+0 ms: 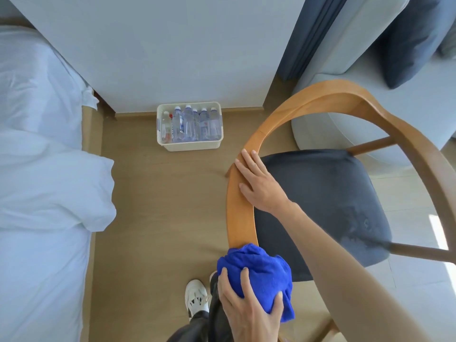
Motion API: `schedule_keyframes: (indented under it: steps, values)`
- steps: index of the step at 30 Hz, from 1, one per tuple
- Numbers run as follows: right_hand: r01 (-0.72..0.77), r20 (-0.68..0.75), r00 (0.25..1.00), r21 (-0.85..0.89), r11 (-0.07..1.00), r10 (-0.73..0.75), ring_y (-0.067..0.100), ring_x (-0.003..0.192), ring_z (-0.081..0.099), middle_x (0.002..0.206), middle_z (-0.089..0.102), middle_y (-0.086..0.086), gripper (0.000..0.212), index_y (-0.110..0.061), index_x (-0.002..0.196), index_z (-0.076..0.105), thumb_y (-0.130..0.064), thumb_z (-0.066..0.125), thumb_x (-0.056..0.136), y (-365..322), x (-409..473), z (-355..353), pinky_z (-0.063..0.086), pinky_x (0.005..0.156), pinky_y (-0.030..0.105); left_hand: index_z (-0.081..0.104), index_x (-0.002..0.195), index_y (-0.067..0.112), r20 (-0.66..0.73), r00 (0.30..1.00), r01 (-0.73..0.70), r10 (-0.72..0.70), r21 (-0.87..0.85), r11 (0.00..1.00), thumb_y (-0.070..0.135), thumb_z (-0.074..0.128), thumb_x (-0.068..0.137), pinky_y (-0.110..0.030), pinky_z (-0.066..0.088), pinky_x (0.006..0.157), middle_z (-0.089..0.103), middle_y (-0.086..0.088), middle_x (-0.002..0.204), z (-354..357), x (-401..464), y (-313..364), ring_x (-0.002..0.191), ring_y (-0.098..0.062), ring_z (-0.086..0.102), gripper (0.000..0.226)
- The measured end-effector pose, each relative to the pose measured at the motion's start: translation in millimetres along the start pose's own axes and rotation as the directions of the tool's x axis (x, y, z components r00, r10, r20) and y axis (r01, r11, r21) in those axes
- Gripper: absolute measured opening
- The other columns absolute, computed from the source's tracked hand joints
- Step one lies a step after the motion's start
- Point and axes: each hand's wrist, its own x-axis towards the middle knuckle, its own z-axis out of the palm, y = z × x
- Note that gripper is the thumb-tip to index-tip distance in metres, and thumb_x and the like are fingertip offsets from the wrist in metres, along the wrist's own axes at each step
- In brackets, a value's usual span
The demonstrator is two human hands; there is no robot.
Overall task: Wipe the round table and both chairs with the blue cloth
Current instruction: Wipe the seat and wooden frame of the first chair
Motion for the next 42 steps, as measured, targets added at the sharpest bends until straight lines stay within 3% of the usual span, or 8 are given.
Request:
schedule_keyframes:
  steps: [5,8,12,17,25,32,39,42]
  values:
    - [0.003,0.062,0.998,-0.007,1.000,-0.002,0.010,0.148,-0.013,0.162,-0.003,-0.009,0.058,-0.023,0.154,0.020,-0.027,0.044,0.101,3.4,-5.1,-8.0,0.008,0.119,0.031,0.043,0.126,0.015,-0.048,0.998,-0.028,0.028,-0.015,0.999,0.060,0.058,0.067,-0.050,0.048,0.092,0.034,-0.022,0.140,-15.2,48.0,4.2,0.121,-0.041,0.041,0.076]
    - [-0.075,0.062,0.996,0.233,0.970,0.062,0.005,0.148,-0.002,0.161,0.012,-0.012,0.043,-0.020,0.147,0.039,-0.024,0.035,0.104,1.4,-0.9,-19.7,0.008,0.117,0.026,0.040,0.131,0.015,-0.034,0.997,-0.069,0.071,0.035,0.997,0.058,0.063,0.070,-0.047,0.041,0.099,0.029,-0.018,0.145,-32.6,120.4,16.6,0.125,-0.039,0.037,0.077]
    - [-0.173,0.009,0.978,0.592,0.788,0.208,0.003,0.143,0.022,0.153,0.035,-0.012,0.038,-0.022,0.140,0.051,-0.023,0.034,0.105,-0.9,-4.0,-34.0,0.014,0.119,0.027,0.032,0.131,0.021,0.121,0.983,-0.155,0.141,0.115,0.981,0.060,0.065,0.071,-0.045,0.040,0.100,0.025,-0.009,0.141,-47.8,219.5,50.3,0.123,-0.031,0.034,0.079]
    - [-0.132,-0.123,0.968,0.491,0.861,0.219,0.004,0.143,0.016,0.155,0.025,-0.013,0.042,-0.020,0.147,0.038,-0.021,0.034,0.105,9.7,-15.6,-37.3,0.012,0.114,0.017,0.035,0.126,0.022,0.122,0.968,-0.244,0.221,0.223,0.944,0.056,0.063,0.070,-0.049,0.040,0.098,0.030,-0.009,0.138,-38.2,266.6,83.1,0.120,-0.033,0.038,0.071]
    - [-0.202,-0.278,0.896,0.438,0.876,0.346,0.022,0.139,0.020,0.154,0.028,0.003,0.044,-0.013,0.145,0.040,-0.019,0.039,0.102,32.6,2.9,-39.7,0.019,0.115,0.035,0.033,0.132,0.022,0.240,0.913,-0.388,0.328,0.271,0.881,0.049,0.067,0.074,-0.048,0.036,0.102,0.022,-0.009,0.144,-35.3,312.5,124.8,0.128,-0.033,0.029,0.073]
    - [-0.248,-0.298,0.837,0.541,0.803,0.459,0.017,0.141,0.015,0.156,0.023,-0.001,0.043,-0.015,0.147,0.036,-0.023,0.033,0.104,44.0,18.9,-58.6,0.017,0.115,0.032,0.027,0.137,0.020,0.238,0.877,-0.476,0.417,0.319,0.820,0.039,0.069,0.077,-0.047,0.028,0.110,0.014,-0.012,0.150,-19.1,338.6,158.9,0.136,-0.034,0.021,0.075]
    - [-0.264,-0.402,0.679,0.648,0.715,0.614,0.003,0.142,0.011,0.158,0.018,-0.011,0.044,-0.025,0.149,0.032,-0.025,0.031,0.105,58.2,48.8,-78.1,0.013,0.118,0.026,0.035,0.124,0.022,0.219,0.722,-0.683,0.657,0.068,0.728,0.061,0.051,0.067,-0.048,0.047,0.094,0.034,-0.014,0.142,-13.8,386.2,201.6,0.125,-0.033,0.038,0.071]
    - [-0.307,-0.415,0.568,0.695,0.651,0.711,-0.005,0.141,0.009,0.156,0.014,-0.019,0.054,-0.027,0.151,0.027,-0.041,0.027,0.099,57.0,67.1,-85.7,0.012,0.116,0.021,0.043,0.123,0.018,0.270,0.623,-0.766,0.734,0.020,0.642,0.059,0.044,0.072,-0.048,0.048,0.092,0.039,-0.016,0.140,-12.4,404.0,218.7,0.122,-0.033,0.040,0.065]
